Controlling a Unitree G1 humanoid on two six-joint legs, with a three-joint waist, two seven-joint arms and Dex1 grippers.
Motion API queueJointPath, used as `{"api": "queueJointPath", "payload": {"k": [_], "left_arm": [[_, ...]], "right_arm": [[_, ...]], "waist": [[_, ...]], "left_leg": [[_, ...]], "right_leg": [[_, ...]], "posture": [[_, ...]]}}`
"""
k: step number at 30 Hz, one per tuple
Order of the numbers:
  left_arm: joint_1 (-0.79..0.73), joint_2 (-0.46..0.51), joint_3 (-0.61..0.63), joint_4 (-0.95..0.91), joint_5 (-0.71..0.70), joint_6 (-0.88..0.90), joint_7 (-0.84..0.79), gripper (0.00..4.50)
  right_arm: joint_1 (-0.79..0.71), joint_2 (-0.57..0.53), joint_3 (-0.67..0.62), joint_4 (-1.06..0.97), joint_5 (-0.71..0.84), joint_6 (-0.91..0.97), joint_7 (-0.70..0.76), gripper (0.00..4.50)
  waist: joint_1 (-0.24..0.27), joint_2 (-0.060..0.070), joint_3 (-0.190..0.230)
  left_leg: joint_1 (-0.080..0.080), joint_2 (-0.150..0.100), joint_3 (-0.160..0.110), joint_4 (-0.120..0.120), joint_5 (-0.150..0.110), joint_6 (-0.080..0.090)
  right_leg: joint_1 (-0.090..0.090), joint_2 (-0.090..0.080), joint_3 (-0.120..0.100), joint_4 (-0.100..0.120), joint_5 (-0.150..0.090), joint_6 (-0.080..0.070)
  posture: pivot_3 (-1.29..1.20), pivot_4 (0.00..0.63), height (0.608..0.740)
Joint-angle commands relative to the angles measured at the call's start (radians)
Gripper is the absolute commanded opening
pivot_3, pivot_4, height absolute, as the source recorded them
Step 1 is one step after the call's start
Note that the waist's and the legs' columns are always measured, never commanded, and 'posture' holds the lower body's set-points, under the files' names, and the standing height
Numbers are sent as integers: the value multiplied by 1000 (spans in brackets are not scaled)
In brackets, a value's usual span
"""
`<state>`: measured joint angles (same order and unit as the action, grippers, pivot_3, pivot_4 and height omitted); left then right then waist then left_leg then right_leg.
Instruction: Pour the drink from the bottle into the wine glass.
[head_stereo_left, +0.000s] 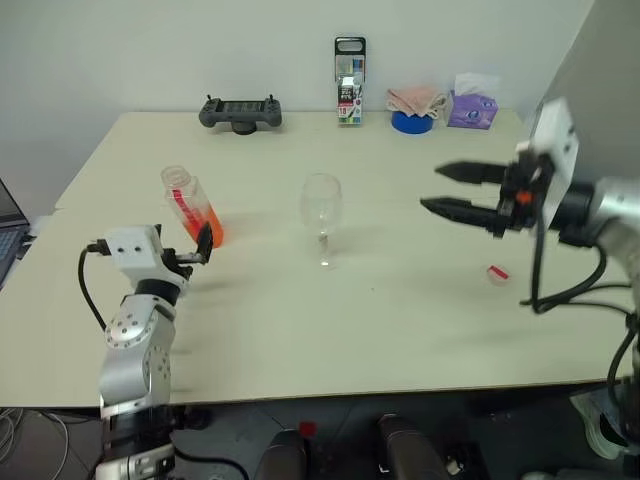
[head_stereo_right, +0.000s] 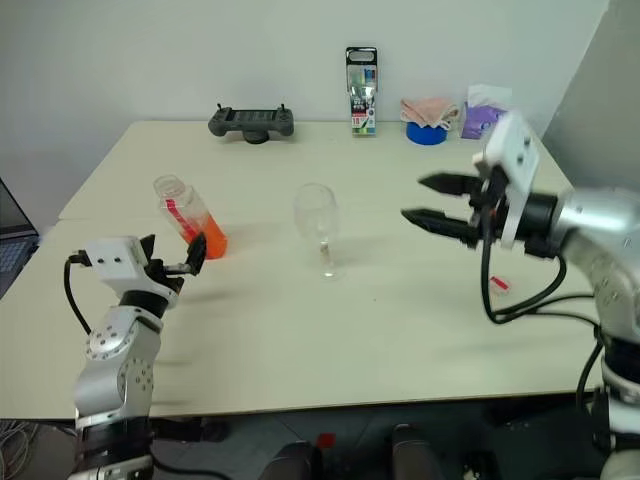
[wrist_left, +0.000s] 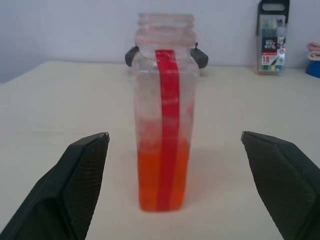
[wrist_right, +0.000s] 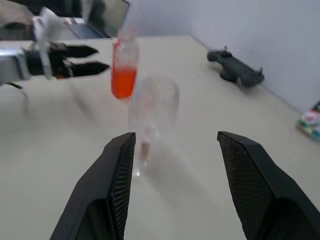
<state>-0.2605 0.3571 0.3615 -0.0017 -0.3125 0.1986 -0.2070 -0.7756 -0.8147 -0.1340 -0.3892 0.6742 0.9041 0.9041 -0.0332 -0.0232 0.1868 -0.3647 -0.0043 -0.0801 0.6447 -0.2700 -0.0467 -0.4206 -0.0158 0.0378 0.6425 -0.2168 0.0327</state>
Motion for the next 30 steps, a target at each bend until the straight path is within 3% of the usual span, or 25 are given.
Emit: {"api": "queueJointPath", "payload": {"k": [1,8,24,30], "left_arm": [[-49,34,14,82,8,-55,-28,4500],[-200,73,-30,256,33,-108,-96,4500],[-445,91,-74,590,110,-245,-97,4500],[-473,103,-78,661,116,-292,-114,4500]], "right_arm": [[-96,9,19,52,63,45,29,2772],[-188,30,116,129,11,-32,86,2772],[-122,37,119,89,4,-39,35,2772],[-104,37,112,80,8,-32,14,2772]], "waist": [[1,0,0],[8,-2,1],[6,-2,1],[4,-2,1]], "left_leg": [[0,-1,1,0,0,0],[-2,-3,2,2,-1,0],[-2,-3,1,2,-1,0],[-2,-3,1,1,-1,0]], "right_leg": [[0,-1,1,0,0,1],[-1,-4,1,0,0,2],[-2,-4,1,1,2,-2],[-2,-4,1,1,3,-2]], "posture": [[0,150,740],[0,150,740],[0,150,740],[0,150,740]]}}
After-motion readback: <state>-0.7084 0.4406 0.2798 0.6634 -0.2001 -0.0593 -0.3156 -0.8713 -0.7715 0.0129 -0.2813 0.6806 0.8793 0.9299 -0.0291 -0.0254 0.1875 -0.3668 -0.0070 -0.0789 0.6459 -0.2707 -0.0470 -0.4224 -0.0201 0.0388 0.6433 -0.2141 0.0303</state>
